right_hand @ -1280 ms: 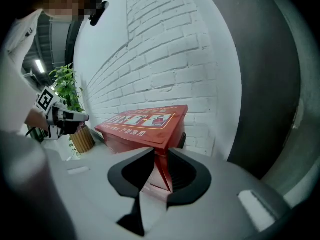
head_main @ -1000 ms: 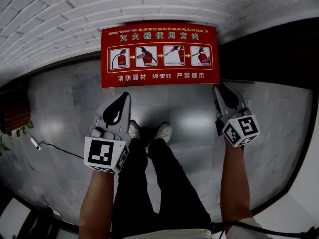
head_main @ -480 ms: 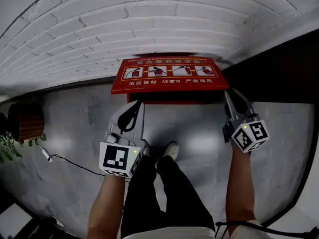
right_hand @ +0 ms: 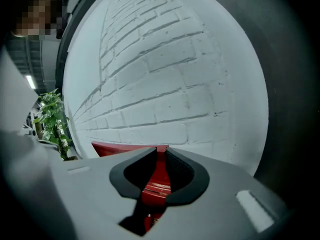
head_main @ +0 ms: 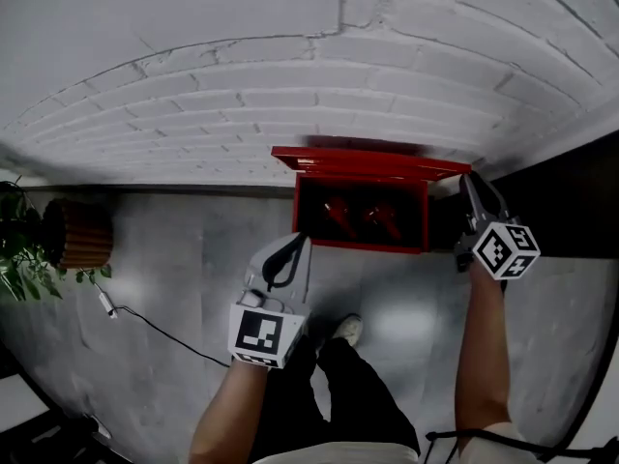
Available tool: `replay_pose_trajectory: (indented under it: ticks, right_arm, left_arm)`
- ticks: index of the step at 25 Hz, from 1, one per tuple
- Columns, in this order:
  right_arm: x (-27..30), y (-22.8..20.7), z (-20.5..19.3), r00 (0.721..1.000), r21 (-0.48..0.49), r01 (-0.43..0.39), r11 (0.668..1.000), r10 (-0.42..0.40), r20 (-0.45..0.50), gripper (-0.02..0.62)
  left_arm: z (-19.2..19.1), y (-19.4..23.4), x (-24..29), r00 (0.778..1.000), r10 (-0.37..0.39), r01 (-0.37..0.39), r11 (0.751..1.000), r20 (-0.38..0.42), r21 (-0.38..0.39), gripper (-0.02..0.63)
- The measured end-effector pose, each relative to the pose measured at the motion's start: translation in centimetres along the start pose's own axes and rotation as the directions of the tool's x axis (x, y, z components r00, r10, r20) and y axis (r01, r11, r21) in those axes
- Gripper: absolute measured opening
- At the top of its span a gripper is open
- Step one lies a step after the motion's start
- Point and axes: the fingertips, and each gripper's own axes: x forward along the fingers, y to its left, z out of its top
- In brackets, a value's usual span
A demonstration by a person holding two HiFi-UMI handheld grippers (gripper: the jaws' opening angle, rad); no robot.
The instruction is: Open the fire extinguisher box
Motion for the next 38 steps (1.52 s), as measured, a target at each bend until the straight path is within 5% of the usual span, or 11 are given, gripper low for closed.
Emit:
replay_pose_trajectory:
  ticks: [11, 18, 38]
  right_arm:
    - [4.6, -1.6, 1.8, 0.999, -0.052, 0.005, 0.999, -0.008, -0.046, 0.044]
    - [2.2, -1.6, 2.6, 1.000, -0.116, 0.030, 0.993, -0.030, -0.001, 0.038]
    - [-12.2, 14.5, 7.9, 0.993, -0.163, 0.006, 0.987, 0.014, 0.117, 0.006]
  left_arm:
    - [0.7, 2.0, -0.2, 0.998, 0.063, -0.063, 0.998, -0.023, -0.006, 0.006]
    - [2.0, 2.6, -1.2, 0.996, 0.079, -0.079, 0.997, -0.031, 0.003, 0.006]
    - [10.1, 4.3, -7.1, 0.998, 0.061, -0.061, 0.998, 0.001, -0.028, 0.006]
